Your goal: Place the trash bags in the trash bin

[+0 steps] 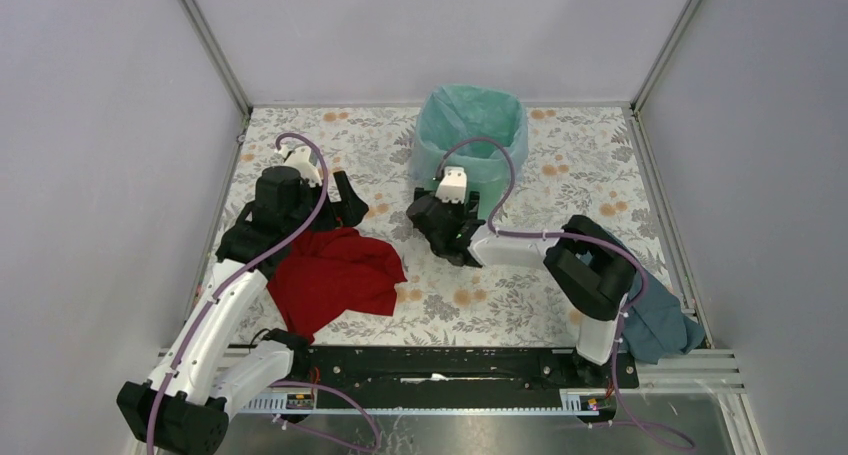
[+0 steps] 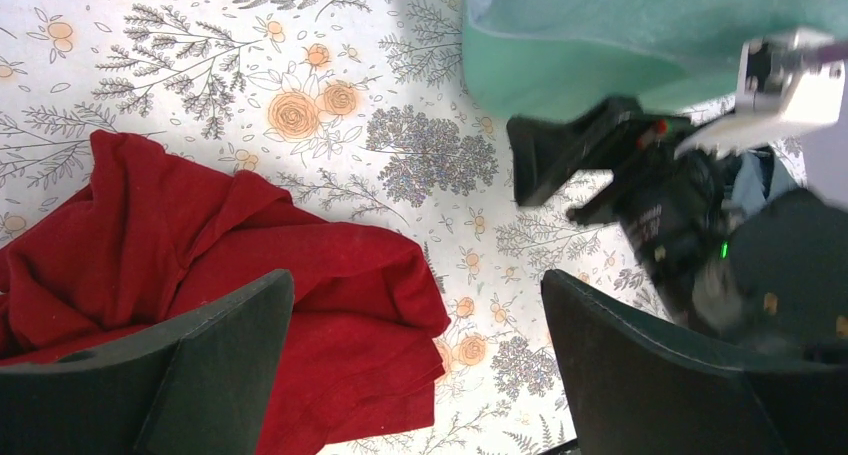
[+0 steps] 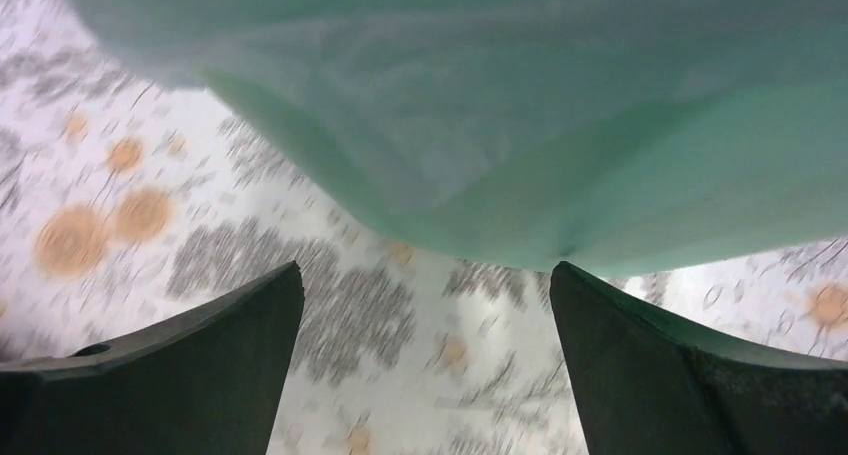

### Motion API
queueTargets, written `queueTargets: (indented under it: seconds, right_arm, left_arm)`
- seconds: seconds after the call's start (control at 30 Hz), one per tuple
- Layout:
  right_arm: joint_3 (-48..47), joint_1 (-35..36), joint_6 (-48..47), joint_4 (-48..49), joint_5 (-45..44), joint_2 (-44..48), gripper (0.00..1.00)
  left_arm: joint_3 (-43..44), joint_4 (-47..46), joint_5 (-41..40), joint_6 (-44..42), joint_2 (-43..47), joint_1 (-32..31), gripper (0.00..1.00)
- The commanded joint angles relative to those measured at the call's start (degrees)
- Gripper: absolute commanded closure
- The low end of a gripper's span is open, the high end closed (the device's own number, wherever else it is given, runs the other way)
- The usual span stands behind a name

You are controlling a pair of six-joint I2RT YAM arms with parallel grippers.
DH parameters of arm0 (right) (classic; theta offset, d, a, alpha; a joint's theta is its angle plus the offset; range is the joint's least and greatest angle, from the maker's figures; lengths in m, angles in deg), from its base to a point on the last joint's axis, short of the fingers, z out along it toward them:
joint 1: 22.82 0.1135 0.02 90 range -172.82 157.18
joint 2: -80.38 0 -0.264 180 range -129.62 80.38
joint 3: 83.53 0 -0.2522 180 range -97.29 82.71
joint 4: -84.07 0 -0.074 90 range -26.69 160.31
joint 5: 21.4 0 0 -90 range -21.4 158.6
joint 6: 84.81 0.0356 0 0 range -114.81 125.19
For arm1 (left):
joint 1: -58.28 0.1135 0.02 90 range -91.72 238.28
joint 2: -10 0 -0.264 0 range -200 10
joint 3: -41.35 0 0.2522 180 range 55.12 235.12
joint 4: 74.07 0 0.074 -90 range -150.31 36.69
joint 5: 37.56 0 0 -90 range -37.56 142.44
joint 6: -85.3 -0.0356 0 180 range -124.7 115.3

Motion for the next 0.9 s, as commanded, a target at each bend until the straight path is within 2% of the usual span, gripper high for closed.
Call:
queueTargets:
  seconds: [0.0, 0.3, 0.63, 0.73, 0.87]
  right_arm:
    - [-0.8, -6.1, -5.9, 7.1, 0.0, -2.3, 0.00]
    - [-8.3, -15.5, -13.8, 10.4, 8.0, -10.1, 0.00]
    - [-21.3, -20.7, -18.5, 3.7, 14.0, -17.5, 0.00]
    - [-18.9, -20.2, -17.4, 1.0, 17.9, -13.3, 0.00]
    - [-8.1, -17.3, -17.1, 0.2, 21.2, -0.2, 0.00]
  left_arm:
    - [-0.3, -2.0, 1.9, 0.6, 1.3, -0.1, 0.01]
    - [-0.6, -2.0, 2.9, 1.4, 2.1, -0.1, 0.01]
    - [-0.5, -1.3, 2.9, 1.7, 2.7, -0.1, 0.01]
    - [-0.2, -1.1, 2.8, 1.8, 2.7, 0.0, 0.01]
    - [0.1, -1.1, 2.3, 1.8, 2.4, -0.1, 0.01]
